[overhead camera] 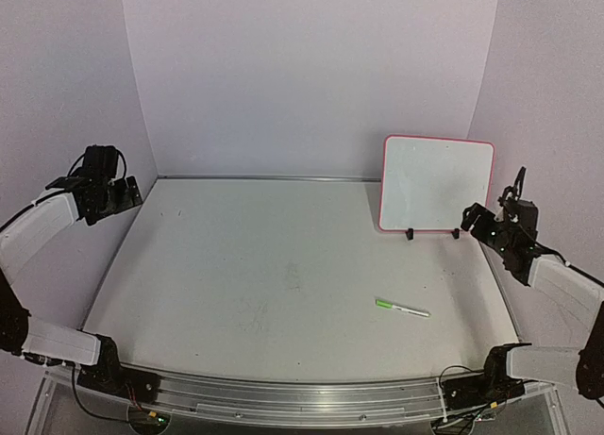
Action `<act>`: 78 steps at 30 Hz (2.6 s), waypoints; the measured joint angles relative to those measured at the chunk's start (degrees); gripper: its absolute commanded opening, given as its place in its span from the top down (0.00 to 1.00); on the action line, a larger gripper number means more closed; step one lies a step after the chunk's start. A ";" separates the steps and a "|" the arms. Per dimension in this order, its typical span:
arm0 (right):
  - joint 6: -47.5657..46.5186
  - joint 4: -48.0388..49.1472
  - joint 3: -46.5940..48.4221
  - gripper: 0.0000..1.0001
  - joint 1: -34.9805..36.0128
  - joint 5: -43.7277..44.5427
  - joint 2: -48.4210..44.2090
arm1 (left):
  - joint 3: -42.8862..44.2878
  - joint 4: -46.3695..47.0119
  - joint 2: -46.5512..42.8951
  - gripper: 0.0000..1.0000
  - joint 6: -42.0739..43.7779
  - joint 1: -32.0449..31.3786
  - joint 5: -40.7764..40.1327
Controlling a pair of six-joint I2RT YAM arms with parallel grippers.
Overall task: Write a sentence on the whiteboard
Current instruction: Pick up the whiteboard stand from the corner of the board.
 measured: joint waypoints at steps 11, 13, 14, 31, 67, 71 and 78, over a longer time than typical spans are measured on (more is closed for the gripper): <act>-5.98 -4.81 6.47 0.08 5.74 -11.59 7.32 | 15.97 -8.54 1.08 0.01 8.24 -0.36 11.70; -6.52 -5.01 8.31 0.09 9.74 -10.64 11.02 | 14.52 -7.14 0.75 0.00 9.17 -0.45 12.15; -6.62 -5.03 9.28 0.10 11.56 -10.15 13.27 | 12.82 -5.71 0.20 0.01 9.67 -0.46 12.52; -4.34 0.10 20.41 0.47 15.40 -8.30 44.52 | 4.60 -1.62 -4.64 0.01 12.86 -0.55 18.84; -4.50 -0.70 30.09 0.79 12.24 -8.45 53.06 | 3.80 0.76 -3.87 0.01 13.20 -0.55 22.93; -5.00 -1.95 30.70 0.84 12.34 -7.47 53.20 | 3.80 0.72 -3.85 0.01 13.14 -0.55 23.20; -6.80 -2.58 31.89 0.91 13.17 -5.62 53.83 | 3.80 0.66 -3.07 0.01 12.86 -0.55 25.00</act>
